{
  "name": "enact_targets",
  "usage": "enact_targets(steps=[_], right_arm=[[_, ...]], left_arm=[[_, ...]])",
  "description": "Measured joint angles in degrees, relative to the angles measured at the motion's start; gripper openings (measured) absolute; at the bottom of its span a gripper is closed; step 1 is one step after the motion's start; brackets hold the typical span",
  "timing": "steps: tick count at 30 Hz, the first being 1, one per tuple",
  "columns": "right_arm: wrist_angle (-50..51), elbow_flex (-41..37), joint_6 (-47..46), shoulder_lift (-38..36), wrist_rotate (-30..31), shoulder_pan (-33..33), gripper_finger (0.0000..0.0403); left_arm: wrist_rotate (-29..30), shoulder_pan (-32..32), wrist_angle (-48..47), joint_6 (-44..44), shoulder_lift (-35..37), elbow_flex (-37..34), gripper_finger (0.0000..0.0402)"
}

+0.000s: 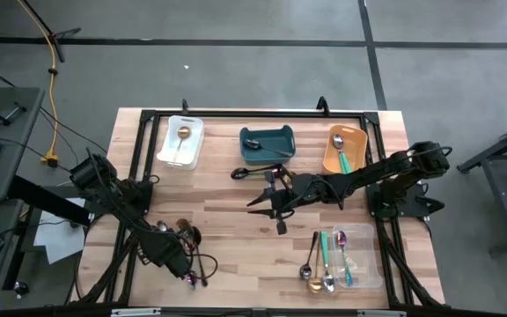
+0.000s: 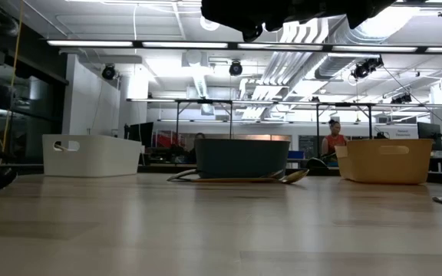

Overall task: Sort silverware by color (type)
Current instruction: Put the light green spoon into the orange bin

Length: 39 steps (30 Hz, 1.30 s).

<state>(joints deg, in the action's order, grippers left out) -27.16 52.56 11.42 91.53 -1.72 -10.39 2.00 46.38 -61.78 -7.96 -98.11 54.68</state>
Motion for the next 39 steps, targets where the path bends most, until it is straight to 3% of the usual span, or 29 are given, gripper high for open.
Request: enact_targets(steps=[14, 29, 39], right_arm=[[0.04, 0.0, 0.61, 0.0, -0.02, 0.0, 0.0083], [0.13, 0.0, 0.62, 0.0, 0.0, 0.0, 0.0083], [0.31, 0.0, 0.45, 0.0, -0.01, 0.0, 0.0083]], left_arm=[[2.38, -2.21, -3.33, 7.64, 5.83, 1.19, 0.0001], [12.17, -5.21, -4.22, 17.4, 16.37, 1.19, 0.0], [12.88, -5.87, -4.13, 19.86, 18.7, 1.19, 0.0]])
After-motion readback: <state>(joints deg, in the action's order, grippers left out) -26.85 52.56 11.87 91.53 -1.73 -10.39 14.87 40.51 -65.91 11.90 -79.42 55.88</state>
